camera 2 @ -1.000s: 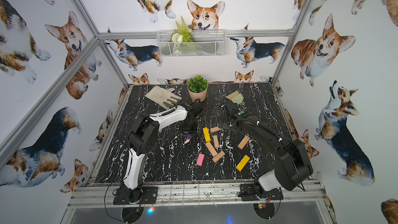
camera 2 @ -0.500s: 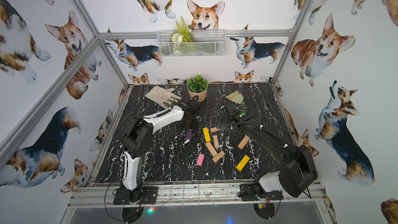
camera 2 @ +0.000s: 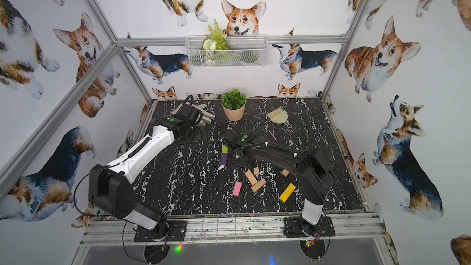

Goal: Assemble the letter k with building blocks
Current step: Assemble the building block at the center of the board.

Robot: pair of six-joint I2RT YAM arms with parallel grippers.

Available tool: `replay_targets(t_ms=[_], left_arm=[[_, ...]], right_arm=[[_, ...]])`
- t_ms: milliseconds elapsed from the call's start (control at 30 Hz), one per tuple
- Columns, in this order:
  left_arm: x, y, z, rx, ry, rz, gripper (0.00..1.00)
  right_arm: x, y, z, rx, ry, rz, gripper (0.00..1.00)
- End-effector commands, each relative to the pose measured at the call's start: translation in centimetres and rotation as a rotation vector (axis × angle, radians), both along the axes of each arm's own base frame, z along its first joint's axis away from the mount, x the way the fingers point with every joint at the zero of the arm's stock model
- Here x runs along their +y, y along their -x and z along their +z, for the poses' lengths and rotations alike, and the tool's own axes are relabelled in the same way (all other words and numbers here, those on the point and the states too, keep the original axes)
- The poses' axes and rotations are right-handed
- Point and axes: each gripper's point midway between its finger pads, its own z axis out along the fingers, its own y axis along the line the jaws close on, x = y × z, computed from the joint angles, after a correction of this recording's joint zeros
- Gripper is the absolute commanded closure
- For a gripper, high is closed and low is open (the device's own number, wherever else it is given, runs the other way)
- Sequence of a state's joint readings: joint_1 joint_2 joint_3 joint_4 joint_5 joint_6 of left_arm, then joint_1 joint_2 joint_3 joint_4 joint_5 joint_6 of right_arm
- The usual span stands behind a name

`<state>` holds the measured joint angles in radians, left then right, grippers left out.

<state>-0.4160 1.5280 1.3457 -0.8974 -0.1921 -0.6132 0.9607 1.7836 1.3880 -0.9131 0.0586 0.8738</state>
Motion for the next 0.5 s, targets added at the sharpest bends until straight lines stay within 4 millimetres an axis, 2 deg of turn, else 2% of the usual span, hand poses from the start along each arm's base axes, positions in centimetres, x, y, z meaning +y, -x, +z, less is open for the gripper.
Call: replay_targets(t_ms=[0,167,233,333,467], left_arm=[[2.9,2.1,0.3,0.000,-0.057,0.008,0.02],[5.4,3.6,-0.6,-0.027,-0.048,0.035,0.02],[6.0,4.0,-1.3,-0.021,-0.028,0.044,0.02],[6.7,4.8,-2.2,0.002,-0.007,0.051,0.03],[6.7,5.1,-2.4,-0.011,0.003,0.037,0.03]], right_arm=[[1.5,2.2,-2.2,0.121,-0.029,-0.097,0.28],[2.6,3.4,-4.0,0.187,0.007,-0.116,0.32],[3.2,4.1,-4.4,0.215,-0.004,-0.129,0.42],[3.7,5.2,-5.3,0.253,0.010,-0.141,0.42],[4.1,5.9,-6.1,0.262,0.026,-0.143,0.41]])
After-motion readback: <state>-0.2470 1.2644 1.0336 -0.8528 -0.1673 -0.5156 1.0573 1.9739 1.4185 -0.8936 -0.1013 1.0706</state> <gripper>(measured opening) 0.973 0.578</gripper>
